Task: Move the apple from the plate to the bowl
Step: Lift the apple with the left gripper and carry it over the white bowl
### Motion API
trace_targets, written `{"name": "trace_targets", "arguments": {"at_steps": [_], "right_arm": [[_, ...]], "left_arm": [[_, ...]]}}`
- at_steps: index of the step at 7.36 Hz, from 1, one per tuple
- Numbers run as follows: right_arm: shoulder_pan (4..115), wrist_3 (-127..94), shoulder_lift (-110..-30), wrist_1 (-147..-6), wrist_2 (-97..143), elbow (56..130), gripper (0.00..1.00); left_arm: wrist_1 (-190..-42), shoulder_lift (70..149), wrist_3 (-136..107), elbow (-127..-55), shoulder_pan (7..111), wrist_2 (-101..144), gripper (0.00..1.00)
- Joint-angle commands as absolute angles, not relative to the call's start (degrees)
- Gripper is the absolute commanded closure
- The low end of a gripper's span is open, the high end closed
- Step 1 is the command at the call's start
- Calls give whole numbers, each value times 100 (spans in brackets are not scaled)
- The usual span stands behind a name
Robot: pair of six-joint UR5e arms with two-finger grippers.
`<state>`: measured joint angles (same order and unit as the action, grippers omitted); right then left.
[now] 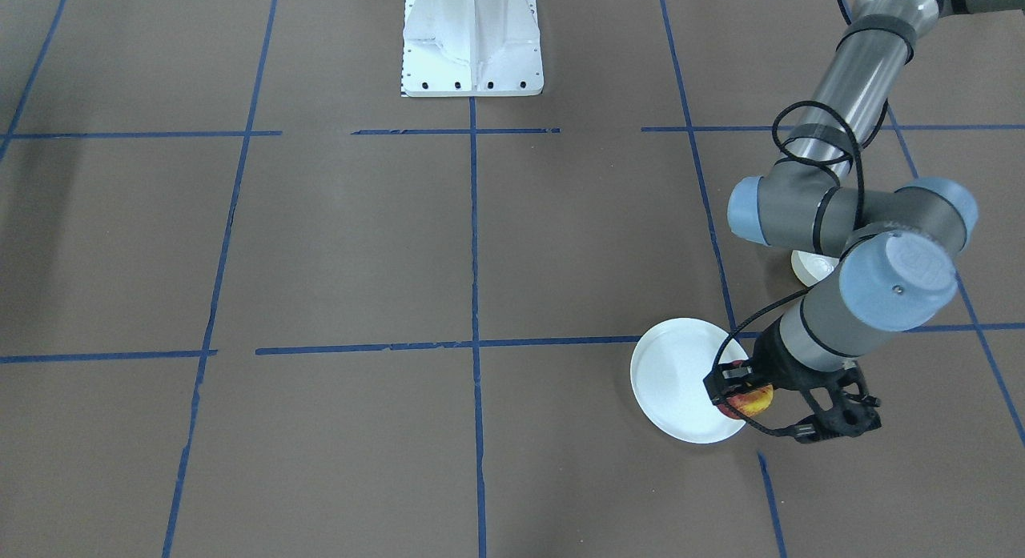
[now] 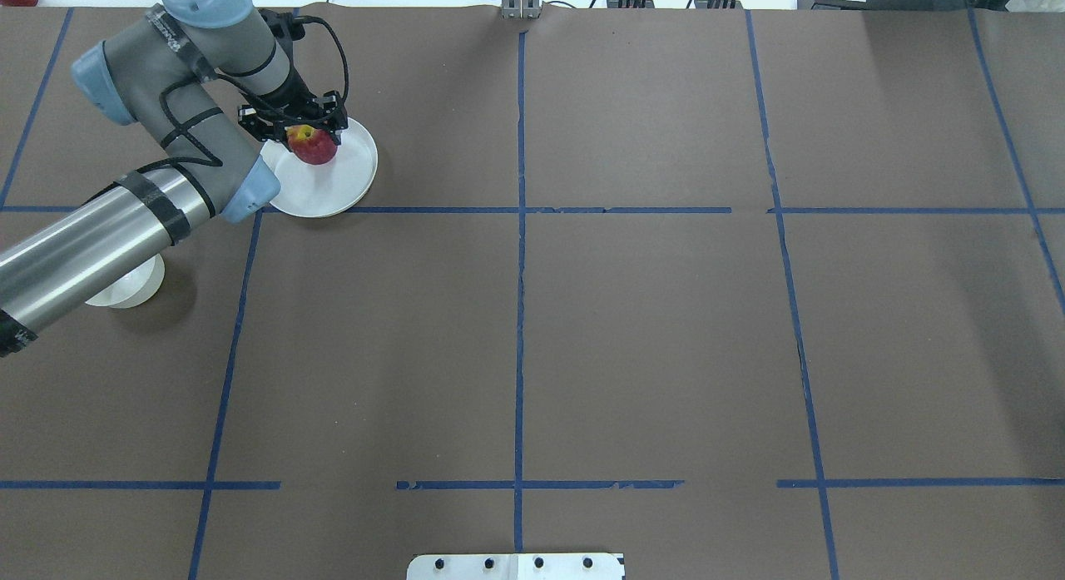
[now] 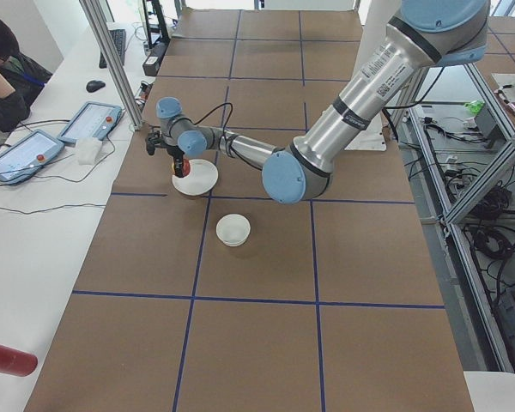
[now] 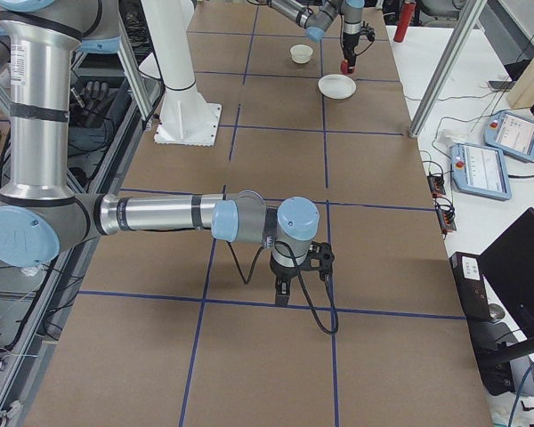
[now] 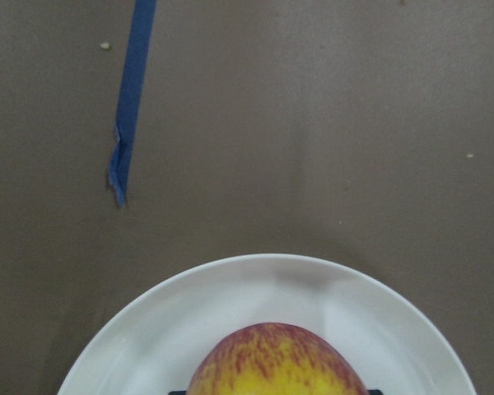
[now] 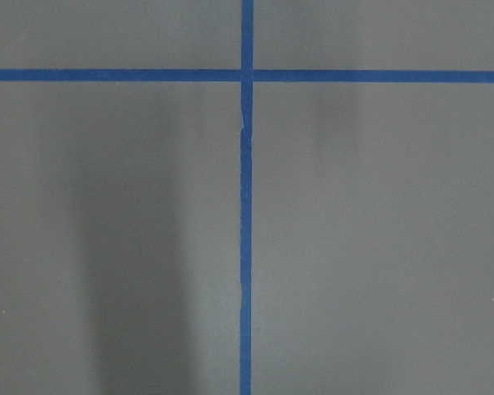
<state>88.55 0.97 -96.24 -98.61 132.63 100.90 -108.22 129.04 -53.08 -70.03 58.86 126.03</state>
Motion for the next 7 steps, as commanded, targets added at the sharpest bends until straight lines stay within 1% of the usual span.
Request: {"name": "trace_targets", "arguments": {"at_steps": [1,2,3,4,5,6,7], "right_arm": [[8851,97,-9624,-9861,13263,10090,0],[8851,97,-9624,-9861,13263,10090,0],[8851,97,-9624,-9861,13263,10090,0],[8859,97,-9624,-9861,13263,10090,0],[8851,97,-9624,-9861,13263,10090,0],[8851,97,-9624,-9861,13263,10081,0],[8851,97,-9624,-9861,13263,10090,0]], "left_arm": [[-10432,11740,-4835,-8632,6064,12595,100],[-10476,10976,-4825,-9362,6073,12595,100],[-10581,10273,-4834,-9891,6073,12386,100],[-11191,9631,-4886,-10044,6065,12088,100],[-11946,9146,-4930,-9941,6047,12059,100],[-12188,8958,-4948,-9880,5986,12050,100],[-12286,8965,-5235,-9714,5724,12032,100]]}}
